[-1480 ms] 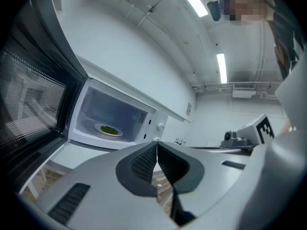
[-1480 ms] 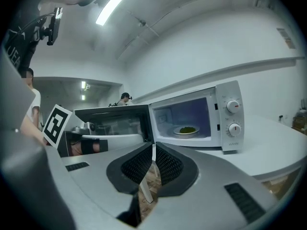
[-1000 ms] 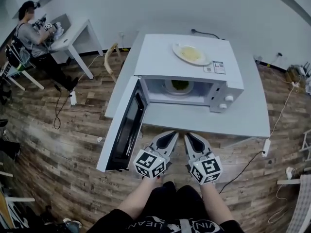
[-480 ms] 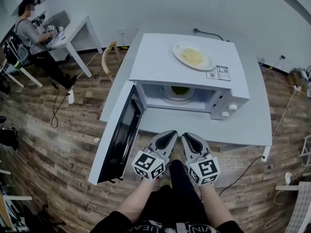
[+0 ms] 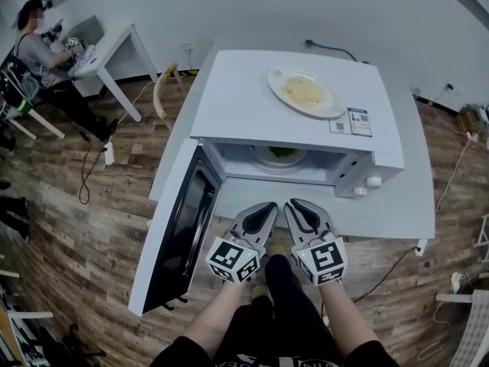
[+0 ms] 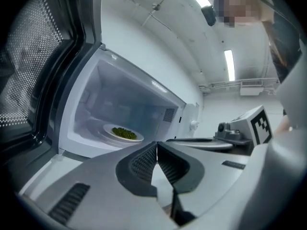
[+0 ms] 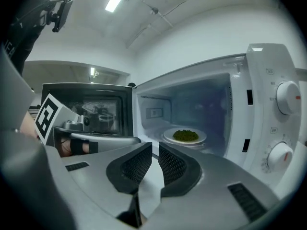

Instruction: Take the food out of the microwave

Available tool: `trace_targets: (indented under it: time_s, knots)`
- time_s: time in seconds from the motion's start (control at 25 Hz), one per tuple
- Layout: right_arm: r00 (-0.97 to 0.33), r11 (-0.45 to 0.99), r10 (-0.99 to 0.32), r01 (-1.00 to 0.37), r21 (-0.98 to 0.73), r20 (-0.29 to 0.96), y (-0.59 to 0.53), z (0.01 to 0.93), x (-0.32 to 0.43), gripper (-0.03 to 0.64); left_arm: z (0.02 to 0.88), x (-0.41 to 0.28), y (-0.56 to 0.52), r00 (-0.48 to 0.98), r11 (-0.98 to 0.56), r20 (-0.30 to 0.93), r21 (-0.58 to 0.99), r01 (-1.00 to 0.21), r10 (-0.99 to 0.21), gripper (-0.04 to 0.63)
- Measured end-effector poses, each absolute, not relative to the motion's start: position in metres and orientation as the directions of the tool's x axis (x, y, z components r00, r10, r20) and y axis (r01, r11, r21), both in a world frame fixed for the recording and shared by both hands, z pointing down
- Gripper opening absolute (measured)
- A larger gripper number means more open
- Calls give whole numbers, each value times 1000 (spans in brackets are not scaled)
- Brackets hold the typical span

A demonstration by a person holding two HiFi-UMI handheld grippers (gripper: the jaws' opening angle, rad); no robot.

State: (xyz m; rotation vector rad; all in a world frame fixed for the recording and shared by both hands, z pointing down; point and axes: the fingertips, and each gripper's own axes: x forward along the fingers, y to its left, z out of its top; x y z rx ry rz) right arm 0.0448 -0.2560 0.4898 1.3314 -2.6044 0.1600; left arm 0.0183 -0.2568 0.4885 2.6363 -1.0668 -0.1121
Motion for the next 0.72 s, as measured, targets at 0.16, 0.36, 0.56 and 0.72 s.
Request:
trace_targets:
  time_s: [0.16, 0.36, 0.56, 0.72]
  knots:
    - [-571, 596, -786, -801, 49, 237, -276, 488, 39, 41, 492, 13, -269, 705, -669, 43, 280, -689, -708, 9]
    - [-564, 605, -786, -785, 132, 252, -295, 485, 30, 41, 493, 9, -281, 687, -653, 37, 278, -705, -726, 9]
    - [-527, 596, -790, -779, 193, 314, -317, 493, 30, 41, 494, 6, -290, 672, -638, 38, 275, -719, -740, 9]
    - [-495, 582, -799, -781, 228, 342, -333, 496, 34, 41, 495, 3, -294, 658, -624, 35, 284, -728, -752, 9]
